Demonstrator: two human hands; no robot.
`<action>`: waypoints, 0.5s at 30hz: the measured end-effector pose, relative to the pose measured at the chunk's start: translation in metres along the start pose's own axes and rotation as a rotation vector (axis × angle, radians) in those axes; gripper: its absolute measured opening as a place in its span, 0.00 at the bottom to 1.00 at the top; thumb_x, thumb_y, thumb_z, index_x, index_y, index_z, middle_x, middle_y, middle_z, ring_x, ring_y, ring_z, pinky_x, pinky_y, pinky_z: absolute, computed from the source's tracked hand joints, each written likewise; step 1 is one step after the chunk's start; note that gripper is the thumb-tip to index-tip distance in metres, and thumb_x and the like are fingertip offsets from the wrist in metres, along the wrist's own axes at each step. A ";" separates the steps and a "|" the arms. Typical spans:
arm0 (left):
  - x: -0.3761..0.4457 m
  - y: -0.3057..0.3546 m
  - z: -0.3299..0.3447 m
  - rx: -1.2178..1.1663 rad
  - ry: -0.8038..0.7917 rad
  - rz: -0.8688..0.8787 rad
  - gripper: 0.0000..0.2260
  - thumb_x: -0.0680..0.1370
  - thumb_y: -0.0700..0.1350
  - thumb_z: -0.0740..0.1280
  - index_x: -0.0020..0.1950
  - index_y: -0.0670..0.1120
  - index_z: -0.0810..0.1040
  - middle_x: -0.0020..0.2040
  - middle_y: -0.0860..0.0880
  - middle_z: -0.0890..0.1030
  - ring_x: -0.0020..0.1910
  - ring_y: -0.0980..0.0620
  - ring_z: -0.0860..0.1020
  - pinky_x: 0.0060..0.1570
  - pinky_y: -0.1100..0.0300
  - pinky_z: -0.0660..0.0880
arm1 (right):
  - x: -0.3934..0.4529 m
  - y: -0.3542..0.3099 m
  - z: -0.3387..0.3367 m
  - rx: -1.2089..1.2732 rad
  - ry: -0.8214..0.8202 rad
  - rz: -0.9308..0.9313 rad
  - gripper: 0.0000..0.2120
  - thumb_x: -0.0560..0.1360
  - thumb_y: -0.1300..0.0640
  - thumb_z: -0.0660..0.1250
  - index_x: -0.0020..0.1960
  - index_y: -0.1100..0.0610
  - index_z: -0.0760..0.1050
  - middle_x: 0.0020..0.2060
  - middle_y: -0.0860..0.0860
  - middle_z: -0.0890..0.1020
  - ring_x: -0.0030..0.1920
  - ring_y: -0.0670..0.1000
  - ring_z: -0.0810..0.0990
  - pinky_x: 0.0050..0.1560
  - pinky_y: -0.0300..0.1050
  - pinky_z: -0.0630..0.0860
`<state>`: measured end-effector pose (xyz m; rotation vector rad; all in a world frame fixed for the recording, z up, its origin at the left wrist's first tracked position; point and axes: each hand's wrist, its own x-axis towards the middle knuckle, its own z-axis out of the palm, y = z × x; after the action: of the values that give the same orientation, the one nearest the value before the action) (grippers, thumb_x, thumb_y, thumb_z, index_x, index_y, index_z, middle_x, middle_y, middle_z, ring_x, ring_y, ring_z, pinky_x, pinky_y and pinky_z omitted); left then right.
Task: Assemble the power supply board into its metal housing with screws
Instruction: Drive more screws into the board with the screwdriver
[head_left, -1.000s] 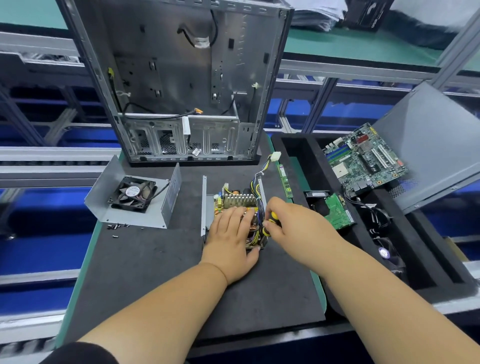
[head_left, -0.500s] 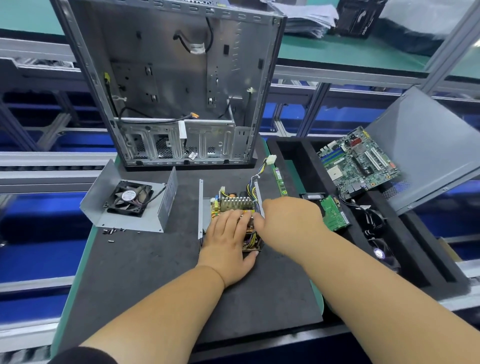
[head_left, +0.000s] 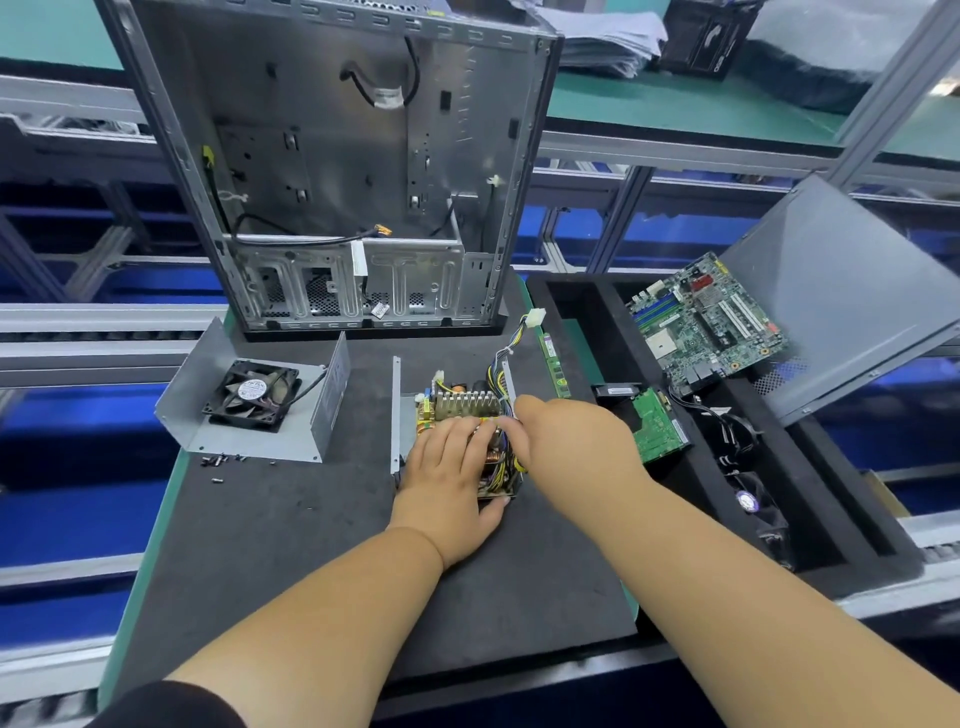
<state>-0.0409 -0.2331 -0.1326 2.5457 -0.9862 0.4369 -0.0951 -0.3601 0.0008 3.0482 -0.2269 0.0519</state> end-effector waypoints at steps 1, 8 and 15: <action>0.000 0.000 0.000 -0.002 -0.002 -0.002 0.39 0.65 0.61 0.74 0.71 0.45 0.69 0.67 0.46 0.74 0.68 0.45 0.64 0.69 0.48 0.58 | -0.001 -0.001 0.000 -0.003 0.013 0.012 0.12 0.83 0.43 0.51 0.45 0.49 0.60 0.32 0.48 0.64 0.35 0.57 0.67 0.32 0.45 0.58; -0.001 0.001 -0.001 -0.004 0.010 -0.005 0.38 0.66 0.61 0.74 0.72 0.44 0.72 0.67 0.46 0.74 0.68 0.45 0.63 0.69 0.48 0.57 | -0.005 0.001 -0.016 0.119 -0.063 -0.104 0.07 0.80 0.53 0.58 0.54 0.55 0.66 0.49 0.52 0.71 0.48 0.56 0.71 0.46 0.52 0.73; 0.000 0.000 0.001 0.000 0.007 -0.002 0.39 0.66 0.61 0.73 0.72 0.45 0.71 0.68 0.46 0.74 0.68 0.45 0.64 0.69 0.48 0.57 | -0.007 -0.004 -0.006 -0.043 -0.002 -0.002 0.12 0.82 0.44 0.53 0.47 0.51 0.61 0.32 0.47 0.64 0.34 0.55 0.68 0.30 0.44 0.54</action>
<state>-0.0409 -0.2331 -0.1336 2.5434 -0.9806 0.4454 -0.1016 -0.3544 0.0063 3.0062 -0.2223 0.0439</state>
